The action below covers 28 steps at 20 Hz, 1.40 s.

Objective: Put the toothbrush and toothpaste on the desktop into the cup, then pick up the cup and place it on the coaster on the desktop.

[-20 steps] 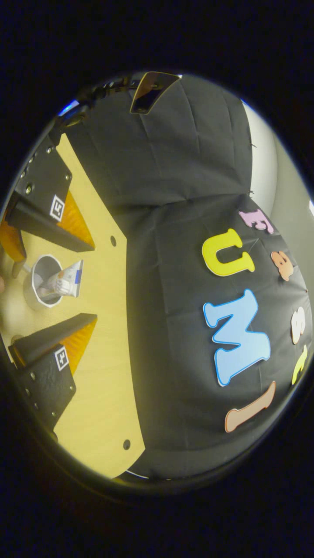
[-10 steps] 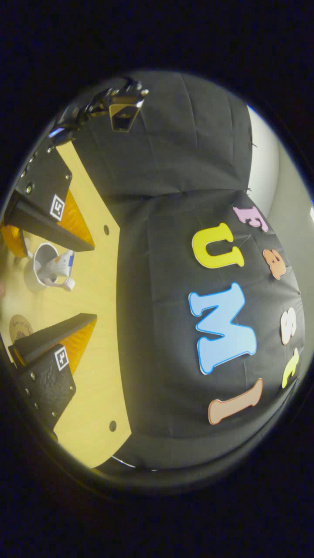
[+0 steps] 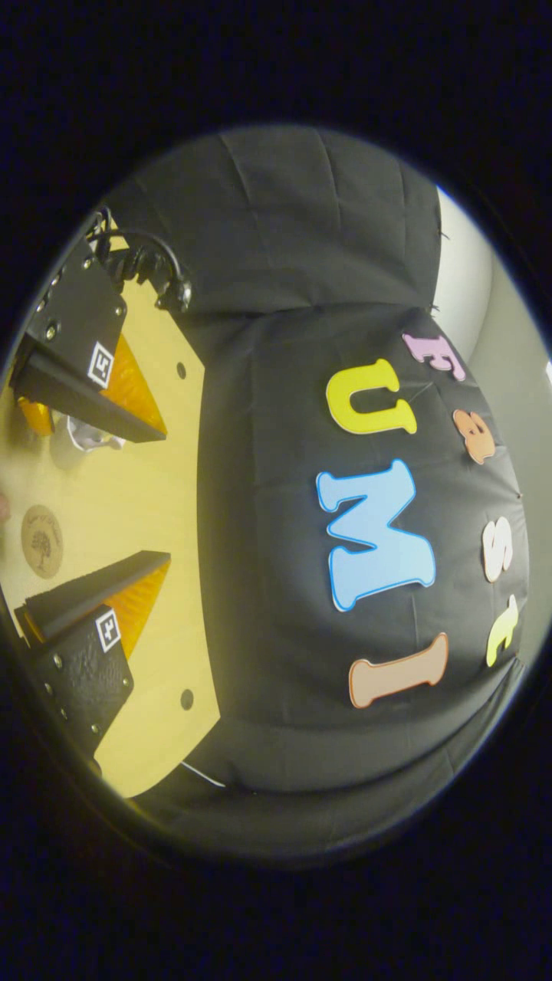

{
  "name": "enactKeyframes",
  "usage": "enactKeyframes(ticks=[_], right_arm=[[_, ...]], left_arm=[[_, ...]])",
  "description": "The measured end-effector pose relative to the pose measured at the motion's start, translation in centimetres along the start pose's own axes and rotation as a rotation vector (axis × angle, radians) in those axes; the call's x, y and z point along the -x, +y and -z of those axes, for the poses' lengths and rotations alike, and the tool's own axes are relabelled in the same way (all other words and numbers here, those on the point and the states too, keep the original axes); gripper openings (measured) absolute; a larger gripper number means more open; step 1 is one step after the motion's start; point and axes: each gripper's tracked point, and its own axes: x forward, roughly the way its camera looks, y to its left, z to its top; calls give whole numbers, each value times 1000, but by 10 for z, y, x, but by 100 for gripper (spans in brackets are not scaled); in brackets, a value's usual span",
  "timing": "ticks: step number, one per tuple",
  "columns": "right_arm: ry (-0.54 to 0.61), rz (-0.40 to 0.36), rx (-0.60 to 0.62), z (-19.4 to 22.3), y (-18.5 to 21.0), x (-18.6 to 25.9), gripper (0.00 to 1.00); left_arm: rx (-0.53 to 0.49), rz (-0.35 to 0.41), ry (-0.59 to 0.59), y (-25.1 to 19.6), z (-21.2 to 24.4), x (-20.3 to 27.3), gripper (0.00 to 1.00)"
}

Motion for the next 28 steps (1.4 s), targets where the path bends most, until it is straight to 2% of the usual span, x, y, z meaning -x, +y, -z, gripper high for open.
enactKeyframes(ticks=[8, 15, 16, 17, 19, 20, 21, 26, 28], right_arm=[[10, 91, 51, -1, -43, 40, 89], [64, 159, -11, 20, -69, 62, 89], [69, 167, -19, 23, -73, 62, 89], [72, 174, -24, 24, -75, 65, 89], [76, 188, -28, 25, -80, 68, 89], [78, 191, -30, 27, -81, 68, 89], [81, 193, -32, 28, -82, 69, 89], [105, 184, -17, 37, -81, 72, 89], [118, 181, 4, 40, -84, 72, 89]], left_arm=[[5, -90, 154, 9, 12, -18, 85], [-25, -135, 222, 15, 9, -26, 85], [-19, -131, 225, 11, 10, -28, 82], [-18, -131, 230, 9, 13, -30, 71], [-16, -135, 237, 8, 14, -31, 58], [-6, -140, 239, 8, 16, -30, 57], [-3, -150, 250, 9, 17, -29, 43], [-65, -177, 242, 10, 18, -29, 33], [-82, -172, 228, 11, 14, -33, 32]])
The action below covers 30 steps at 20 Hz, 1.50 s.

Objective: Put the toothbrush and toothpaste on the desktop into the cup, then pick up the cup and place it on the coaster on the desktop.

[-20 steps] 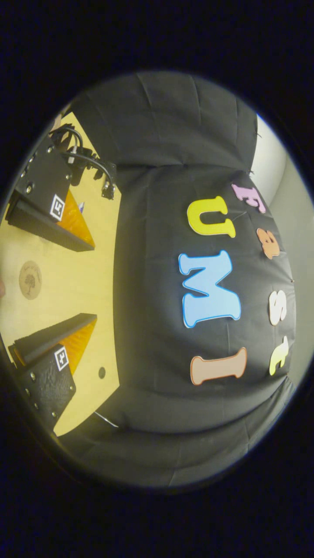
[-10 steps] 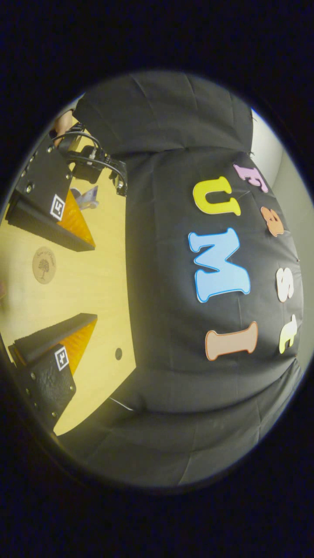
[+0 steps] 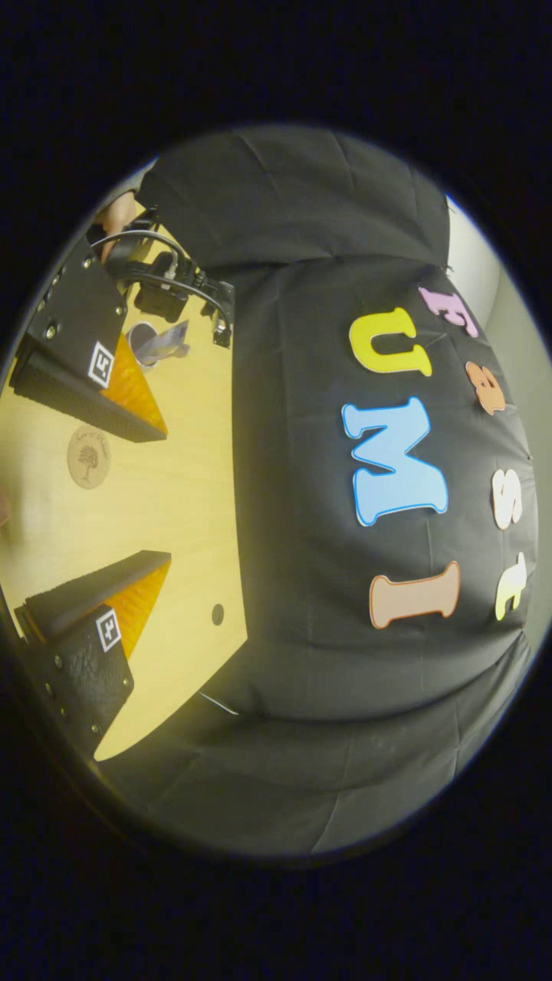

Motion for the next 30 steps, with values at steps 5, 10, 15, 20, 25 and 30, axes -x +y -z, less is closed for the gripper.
enactKeyframes(ticks=[5, 10, 15, 20, 25, 30], right_arm=[[-19, 2, 5, -10, -8, 0, 89], [-31, 6, 6, -10, -14, -1, 89], [-41, 3, 8, -13, -20, 1, 89], [-46, 8, 15, -14, -28, 5, 89], [-44, 4, 7, -11, -39, 12, 89], [-32, 1, -8, -4, -52, 12, 89]], left_arm=[[9, 5, -27, -1, -2, 0, 29], [9, -4, -60, -3, -6, 7, 29], [-15, 32, -69, -28, -10, 18, 29], [-45, 102, -62, -78, -11, 23, 29], [-87, 159, -45, -123, -9, 25, 29], [-96, 183, -11, -150, 3, 18, 29]])
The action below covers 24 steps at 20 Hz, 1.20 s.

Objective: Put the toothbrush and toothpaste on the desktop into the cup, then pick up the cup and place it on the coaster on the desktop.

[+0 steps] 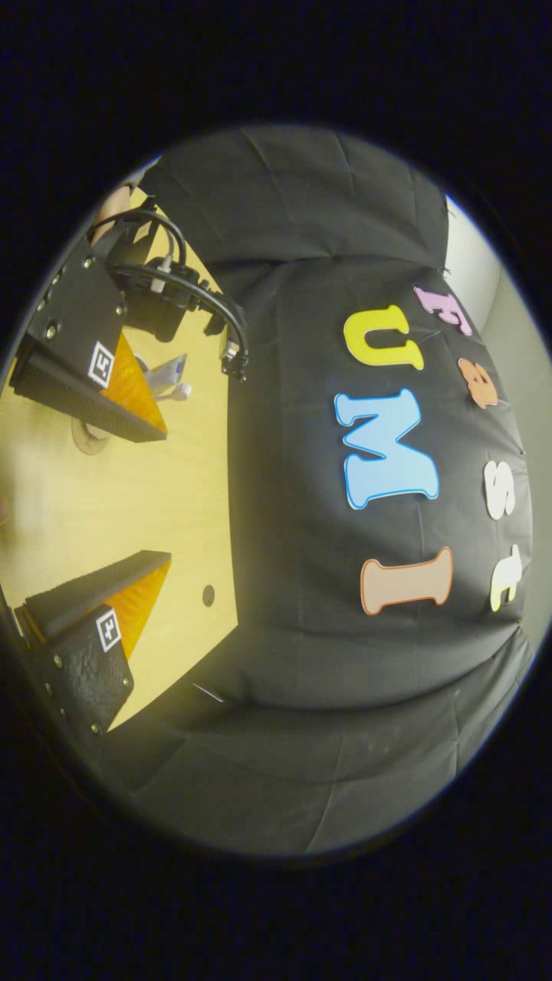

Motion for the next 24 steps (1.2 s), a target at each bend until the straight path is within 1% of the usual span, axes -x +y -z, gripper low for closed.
enactKeyframes(ticks=[4, 6, 12, 17, 18, 19, 20, 21, 22, 23, 24], right_arm=[[15, 2, -11, 7, -13, 5, 89], [18, 0, -10, 8, -19, 6, 89], [21, -22, 6, 7, -31, 4, 89], [8, -48, 13, 3, -33, 6, 89], [5, -54, 13, 2, -34, 7, 89], [3, -58, 16, 1, -34, 8, 89], [0, -59, 21, 1, -35, 9, 89], [-3, -59, 26, 0, -36, 10, 89], [-7, -58, 32, -1, -37, 9, 89], [-11, -55, 39, -4, -38, 11, 89], [-17, -51, 43, -5, -38, 11, 89]], left_arm=[[9, -15, 29, -8, 6, -11, 28], [3, -34, 24, -8, 5, -17, 29], [19, -83, 26, -11, 8, -15, 28], [47, -86, 29, -18, 14, -18, 37], [57, -89, 25, -17, 14, -17, 33], [68, -83, 25, -19, 15, -16, 43], [80, -80, 18, -21, 15, -14, 46], [88, -73, 5, -24, 14, -13, 55], [94, -65, -13, -26, 12, -10, 60], [96, -60, -34, -27, 10, -6, 77], [93, -55, -57, -28, 7, -2, 77]])
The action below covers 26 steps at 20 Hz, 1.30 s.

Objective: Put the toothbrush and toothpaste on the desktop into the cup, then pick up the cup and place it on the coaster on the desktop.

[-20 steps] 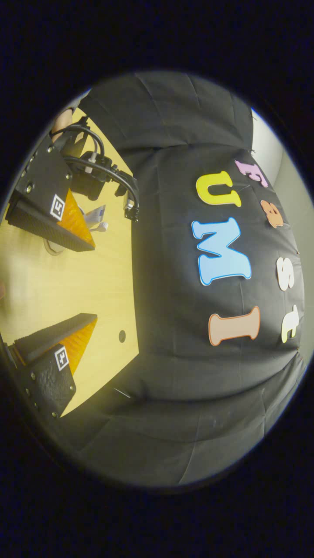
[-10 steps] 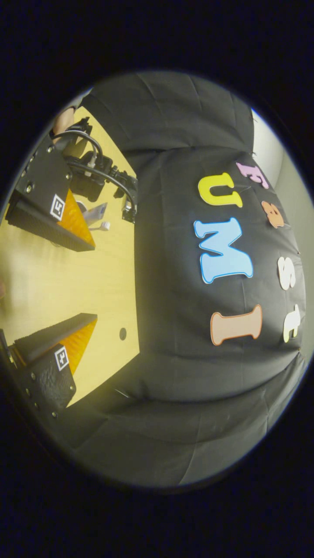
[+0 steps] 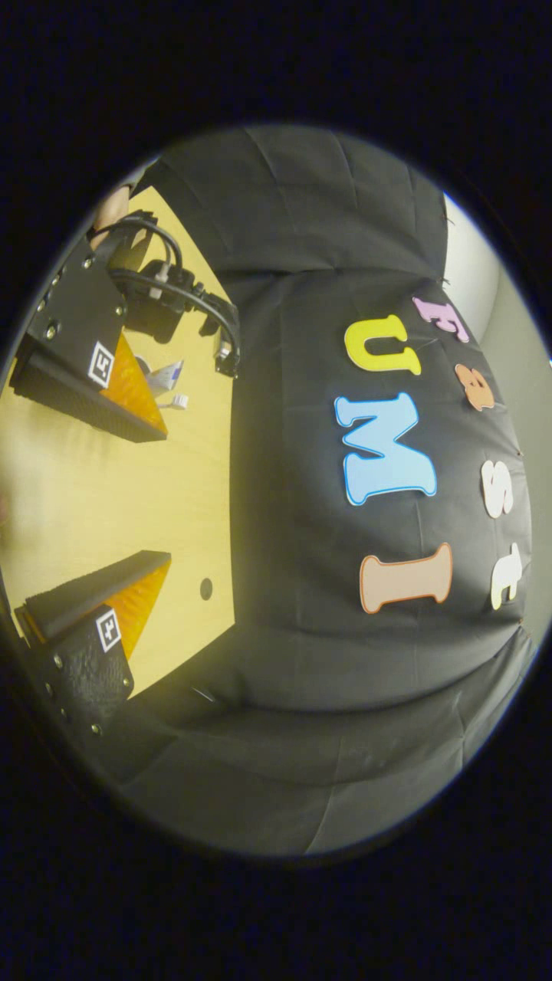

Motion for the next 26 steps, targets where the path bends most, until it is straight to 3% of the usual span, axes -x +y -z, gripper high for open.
enactKeyframes(ticks=[2, 3, 5, 17, 26], right_arm=[[-16, 8, 4, -7, 2, 3, 89], [-24, 13, 6, -11, 3, 4, 89], [-43, 24, 15, -18, 7, 5, 89], [-133, 63, 40, -56, 46, 21, 94], [-225, 110, 47, -89, 68, 39, 94]], left_arm=[[-4, 16, -55, -2, -9, 13, 76], [-6, 17, -85, -3, -14, 20, 71], [-11, 28, -147, -3, -26, 36, 85], [8, 60, -564, 16, -104, 159, 86], [-107, 48, -788, 34, -147, 225, 84]])
